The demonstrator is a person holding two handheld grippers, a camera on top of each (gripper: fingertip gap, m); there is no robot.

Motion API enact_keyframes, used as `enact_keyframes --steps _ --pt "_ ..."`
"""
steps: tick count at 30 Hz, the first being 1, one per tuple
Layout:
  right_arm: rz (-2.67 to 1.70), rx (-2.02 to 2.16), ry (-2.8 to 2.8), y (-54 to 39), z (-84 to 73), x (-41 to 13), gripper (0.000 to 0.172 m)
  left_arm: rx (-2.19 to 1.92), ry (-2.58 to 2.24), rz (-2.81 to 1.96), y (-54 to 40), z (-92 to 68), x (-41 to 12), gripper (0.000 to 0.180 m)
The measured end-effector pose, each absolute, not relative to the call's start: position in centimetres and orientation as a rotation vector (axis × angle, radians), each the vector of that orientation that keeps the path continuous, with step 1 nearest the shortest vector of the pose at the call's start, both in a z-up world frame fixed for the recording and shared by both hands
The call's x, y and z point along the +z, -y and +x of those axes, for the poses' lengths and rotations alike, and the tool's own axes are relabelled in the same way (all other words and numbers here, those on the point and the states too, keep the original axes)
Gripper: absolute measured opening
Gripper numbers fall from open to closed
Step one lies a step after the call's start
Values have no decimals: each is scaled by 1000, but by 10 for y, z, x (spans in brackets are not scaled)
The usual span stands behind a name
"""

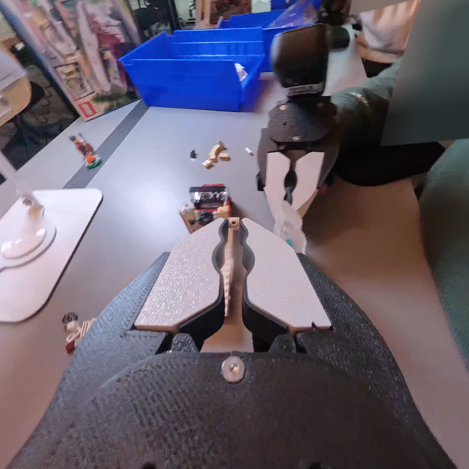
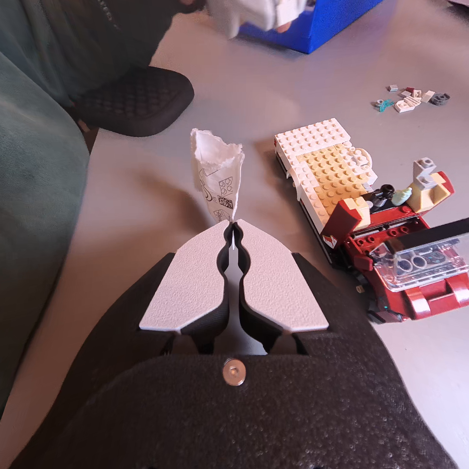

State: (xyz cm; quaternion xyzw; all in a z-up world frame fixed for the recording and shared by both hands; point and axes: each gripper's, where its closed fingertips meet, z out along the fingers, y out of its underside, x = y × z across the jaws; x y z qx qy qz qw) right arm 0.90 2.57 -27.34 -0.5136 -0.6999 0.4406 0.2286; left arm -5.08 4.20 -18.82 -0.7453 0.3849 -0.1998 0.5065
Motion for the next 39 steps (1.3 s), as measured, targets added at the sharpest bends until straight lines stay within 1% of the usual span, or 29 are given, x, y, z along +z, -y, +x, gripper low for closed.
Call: enact_keyframes --steps 3,7,10,16,18,20,22,25,27,31,34,39 --pt "-1406 1199 1934 -24 8 -276 1 -503 -1076 -1774 -24 -16 -192 8" --pt "-1399 1215 1918 -23 8 -273 1 -487 -1151 -1835 -18 -8 -215 9" --pt "-1397 1220 1909 -24 8 -273 1 -512 -1172 -1851 -16 -3 -222 18" --pt "-1376 1249 1892 -24 7 -269 1 -494 -1178 -1840 -16 -11 -219 29" --pt "-1370 1246 1888 -25 8 -268 1 -404 -1083 -1858 -30 -33 -211 29" --pt "-1372 1248 1885 -26 8 -268 1 -307 -831 -1895 -59 -76 -198 28" --pt "-1375 1255 1889 -25 8 -268 1 -191 -539 -1959 -89 -133 -202 33" --pt "-1374 1257 1908 -23 8 -271 1 -38 -310 -2178 -112 -197 -254 42" --pt "-1367 1250 1920 -21 9 -271 1 -72 -287 -2268 -117 -205 -283 48" --pt "-1354 1244 1926 -21 11 -270 1 -41 -402 -2341 -121 -202 -309 42" --pt "-1357 1253 1925 -21 11 -269 1 -80 -385 -2341 -126 -200 -311 38" --pt "-1363 1255 1939 -20 11 -272 1 -83 -405 -2347 -130 -202 -312 23"
